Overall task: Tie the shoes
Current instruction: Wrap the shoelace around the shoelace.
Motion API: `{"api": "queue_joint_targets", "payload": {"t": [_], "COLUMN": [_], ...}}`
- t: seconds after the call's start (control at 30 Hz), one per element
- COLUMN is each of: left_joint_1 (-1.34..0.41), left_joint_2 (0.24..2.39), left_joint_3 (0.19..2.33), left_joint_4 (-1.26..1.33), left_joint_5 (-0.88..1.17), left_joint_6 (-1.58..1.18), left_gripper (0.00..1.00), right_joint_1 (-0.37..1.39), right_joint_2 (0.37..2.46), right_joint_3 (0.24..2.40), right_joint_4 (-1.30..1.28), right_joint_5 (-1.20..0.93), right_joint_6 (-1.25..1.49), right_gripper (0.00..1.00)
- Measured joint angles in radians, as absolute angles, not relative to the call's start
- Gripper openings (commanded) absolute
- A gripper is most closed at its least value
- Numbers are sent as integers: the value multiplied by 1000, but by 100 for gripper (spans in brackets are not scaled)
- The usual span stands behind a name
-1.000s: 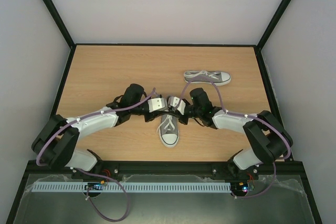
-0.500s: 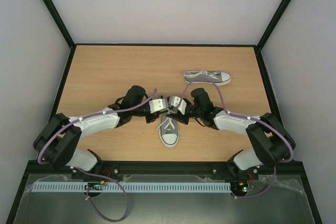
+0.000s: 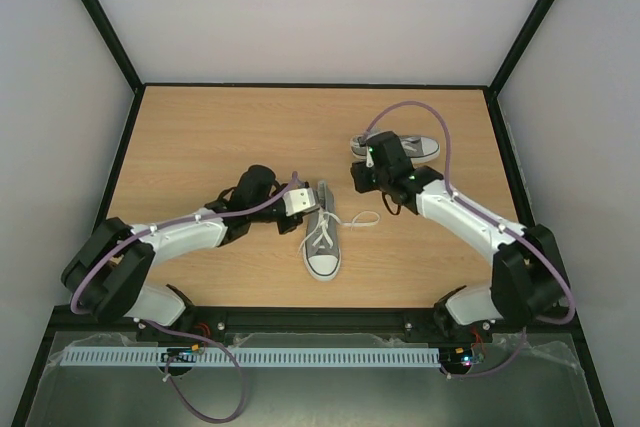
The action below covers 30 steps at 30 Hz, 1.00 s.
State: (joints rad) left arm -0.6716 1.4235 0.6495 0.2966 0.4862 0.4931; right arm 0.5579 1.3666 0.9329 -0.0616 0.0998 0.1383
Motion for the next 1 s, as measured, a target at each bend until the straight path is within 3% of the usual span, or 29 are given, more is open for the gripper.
{"api": "queue_joint_targets", "payload": {"t": [0.3, 0.67, 0.73, 0.93, 1.0], "left_joint_1": [-680, -685, -685, -685, -685], "left_joint_2": [1407, 1404, 1404, 1404, 1404], "left_joint_3": [627, 622, 620, 620, 620], "left_joint_4": [303, 307, 307, 308, 308], "left_joint_5": [474, 470, 470, 470, 470], "left_joint_6": [494, 498, 501, 506, 508], "left_gripper": [2, 2, 2, 2, 2], "right_joint_1": [640, 675, 677, 676, 677], "right_joint_2": [1560, 1662, 1682, 1703, 1703], "right_joint_3": [956, 954, 949, 947, 947], "right_joint_4": [-341, -355, -353, -331, -323], "right_joint_5": [176, 202, 192, 162, 150], "right_joint_6": [445, 559, 565, 560, 559], "right_gripper": [48, 47, 40, 3, 1]}}
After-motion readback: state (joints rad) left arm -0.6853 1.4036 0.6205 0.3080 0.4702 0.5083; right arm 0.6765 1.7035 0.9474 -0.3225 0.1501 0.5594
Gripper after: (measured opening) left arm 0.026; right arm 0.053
